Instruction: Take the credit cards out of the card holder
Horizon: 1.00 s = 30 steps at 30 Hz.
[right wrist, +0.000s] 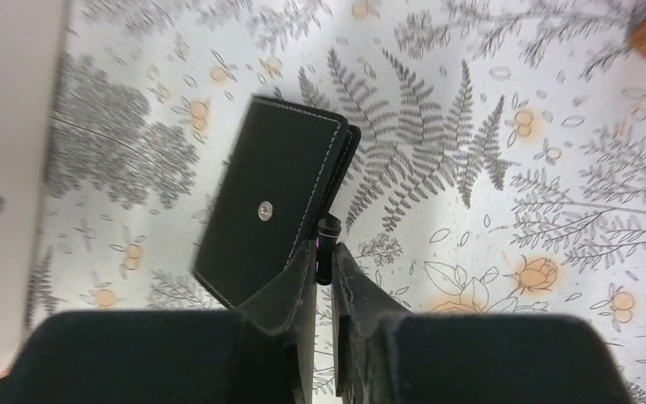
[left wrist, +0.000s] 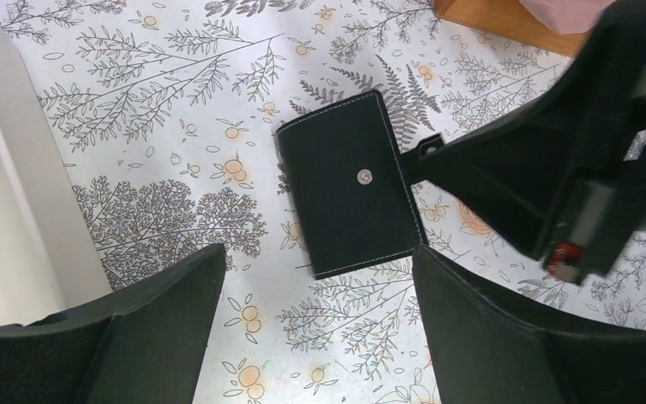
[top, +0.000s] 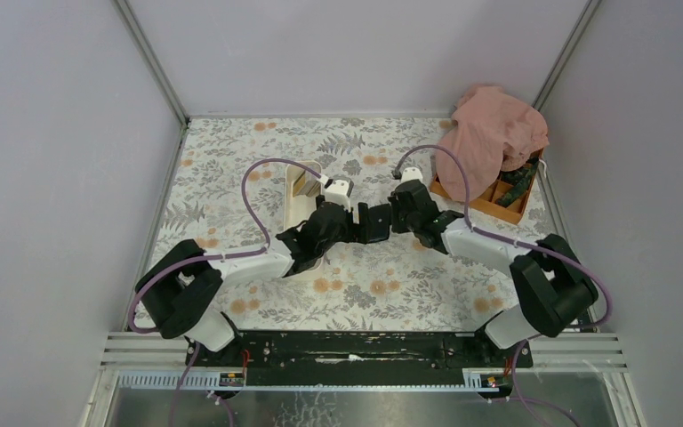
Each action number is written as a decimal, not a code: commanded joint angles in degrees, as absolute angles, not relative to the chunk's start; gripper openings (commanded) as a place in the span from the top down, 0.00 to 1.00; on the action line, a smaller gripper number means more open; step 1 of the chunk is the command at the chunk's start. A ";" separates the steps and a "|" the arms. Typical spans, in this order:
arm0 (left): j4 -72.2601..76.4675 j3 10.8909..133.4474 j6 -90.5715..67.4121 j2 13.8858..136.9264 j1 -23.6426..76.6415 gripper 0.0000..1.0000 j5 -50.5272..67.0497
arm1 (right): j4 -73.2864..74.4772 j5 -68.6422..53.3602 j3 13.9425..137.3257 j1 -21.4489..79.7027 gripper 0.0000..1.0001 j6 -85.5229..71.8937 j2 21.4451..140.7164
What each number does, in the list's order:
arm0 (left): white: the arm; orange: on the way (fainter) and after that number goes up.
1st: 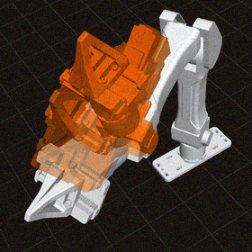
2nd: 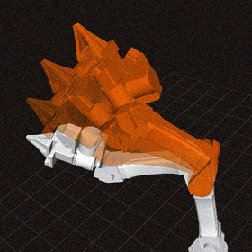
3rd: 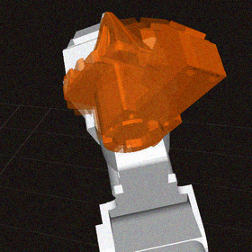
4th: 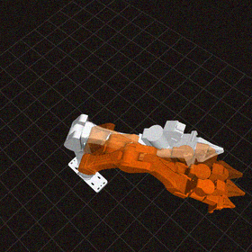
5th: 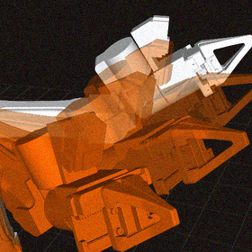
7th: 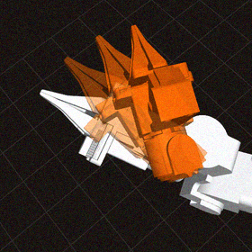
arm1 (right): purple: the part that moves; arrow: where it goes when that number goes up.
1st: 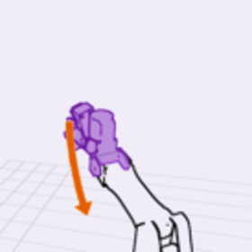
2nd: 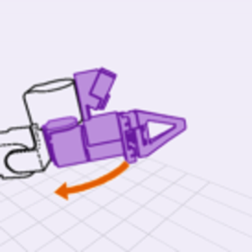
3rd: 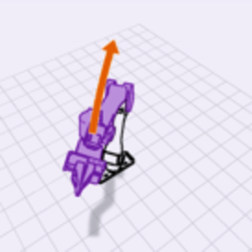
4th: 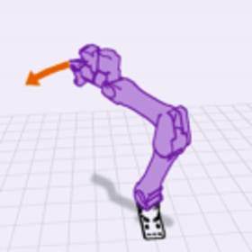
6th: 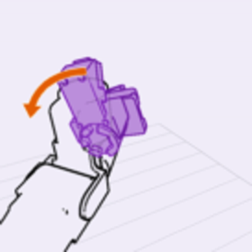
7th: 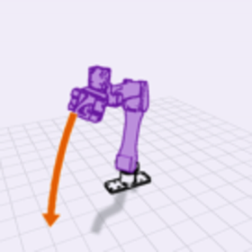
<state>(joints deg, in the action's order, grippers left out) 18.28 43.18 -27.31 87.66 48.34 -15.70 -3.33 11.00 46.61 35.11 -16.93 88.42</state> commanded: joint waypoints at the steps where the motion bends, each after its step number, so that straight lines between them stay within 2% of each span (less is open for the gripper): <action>1: 20.83 44.67 -27.25 87.52 48.34 0.12 -17.06 | -5.71 11.33 47.28 34.82 1.00 -16.54 82.27; 12: 20.79 43.75 -27.46 84.87 48.37 0.12 -17.52 | -2.34 10.26 47.18 34.81 1.00 -17.54 79.73; 30: 20.58 44.07 -29.07 85.50 48.35 0.12 -16.20 | 3.03 18.52 38.26 34.42 1.00 -25.46 74.55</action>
